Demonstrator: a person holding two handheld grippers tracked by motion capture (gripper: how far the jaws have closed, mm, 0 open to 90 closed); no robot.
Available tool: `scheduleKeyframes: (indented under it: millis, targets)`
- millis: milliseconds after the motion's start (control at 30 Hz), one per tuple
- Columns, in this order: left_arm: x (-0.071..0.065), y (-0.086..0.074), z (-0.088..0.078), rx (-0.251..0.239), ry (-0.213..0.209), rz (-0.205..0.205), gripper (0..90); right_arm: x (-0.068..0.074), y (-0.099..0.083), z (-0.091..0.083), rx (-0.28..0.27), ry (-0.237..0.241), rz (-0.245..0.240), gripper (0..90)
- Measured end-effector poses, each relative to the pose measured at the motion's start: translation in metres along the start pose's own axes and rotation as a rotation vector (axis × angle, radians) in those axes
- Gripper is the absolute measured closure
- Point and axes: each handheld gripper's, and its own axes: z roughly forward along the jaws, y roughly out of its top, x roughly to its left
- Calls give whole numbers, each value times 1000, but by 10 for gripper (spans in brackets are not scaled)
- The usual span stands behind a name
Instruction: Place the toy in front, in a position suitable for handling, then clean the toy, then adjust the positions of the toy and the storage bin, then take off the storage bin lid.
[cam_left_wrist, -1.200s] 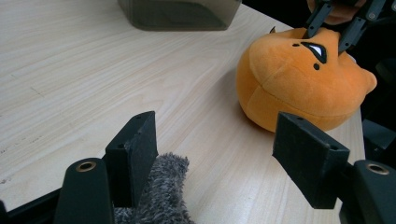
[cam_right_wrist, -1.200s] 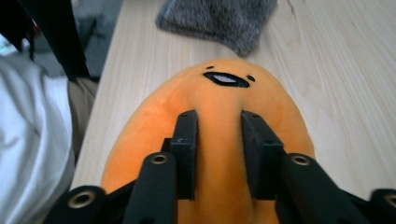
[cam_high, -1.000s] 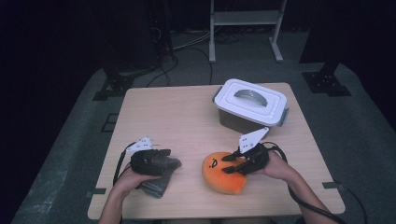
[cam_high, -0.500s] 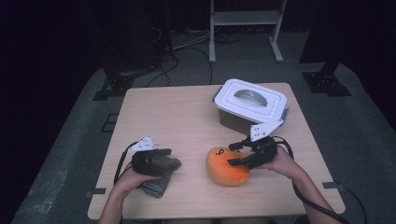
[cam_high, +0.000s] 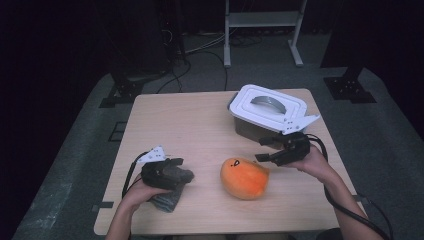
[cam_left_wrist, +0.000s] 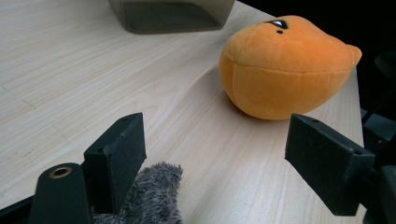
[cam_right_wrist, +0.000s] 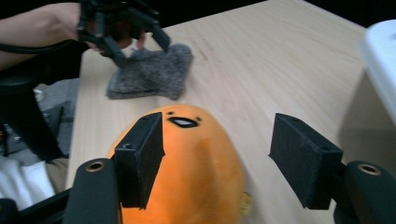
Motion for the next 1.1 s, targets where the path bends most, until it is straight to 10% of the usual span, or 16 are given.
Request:
scheduleKeyframes:
  millis: [1100]
  targets:
    - [0,2,-11,-39,38,27,134,-25,33,-2,31,-45,-19,333]
